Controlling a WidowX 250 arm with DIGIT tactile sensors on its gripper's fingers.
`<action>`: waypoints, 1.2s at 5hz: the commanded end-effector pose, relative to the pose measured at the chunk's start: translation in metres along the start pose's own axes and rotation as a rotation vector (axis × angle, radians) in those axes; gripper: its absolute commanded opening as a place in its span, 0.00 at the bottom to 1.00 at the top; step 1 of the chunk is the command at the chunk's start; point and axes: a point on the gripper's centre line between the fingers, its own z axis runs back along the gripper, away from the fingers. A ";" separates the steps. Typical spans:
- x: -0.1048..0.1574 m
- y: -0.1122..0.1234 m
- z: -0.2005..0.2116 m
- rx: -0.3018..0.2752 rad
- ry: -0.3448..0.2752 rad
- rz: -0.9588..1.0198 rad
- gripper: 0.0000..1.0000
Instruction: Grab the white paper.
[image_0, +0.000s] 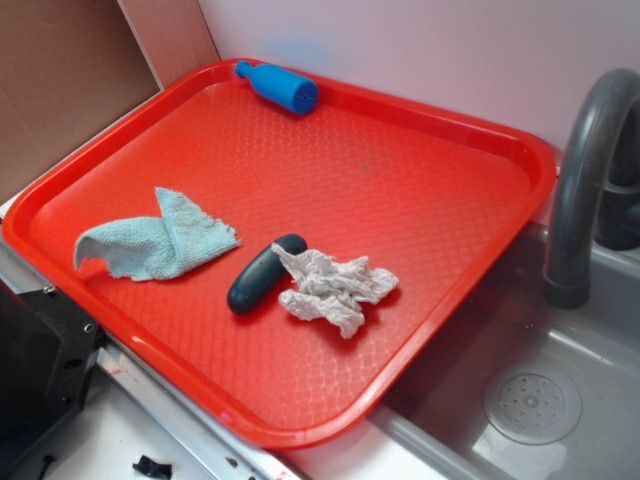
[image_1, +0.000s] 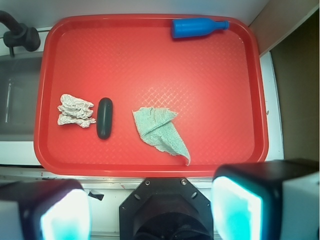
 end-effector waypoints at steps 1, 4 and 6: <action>0.000 0.000 0.000 0.000 0.000 0.000 1.00; 0.029 -0.072 -0.048 -0.012 -0.142 -0.566 1.00; 0.056 -0.114 -0.114 -0.141 -0.190 -0.937 1.00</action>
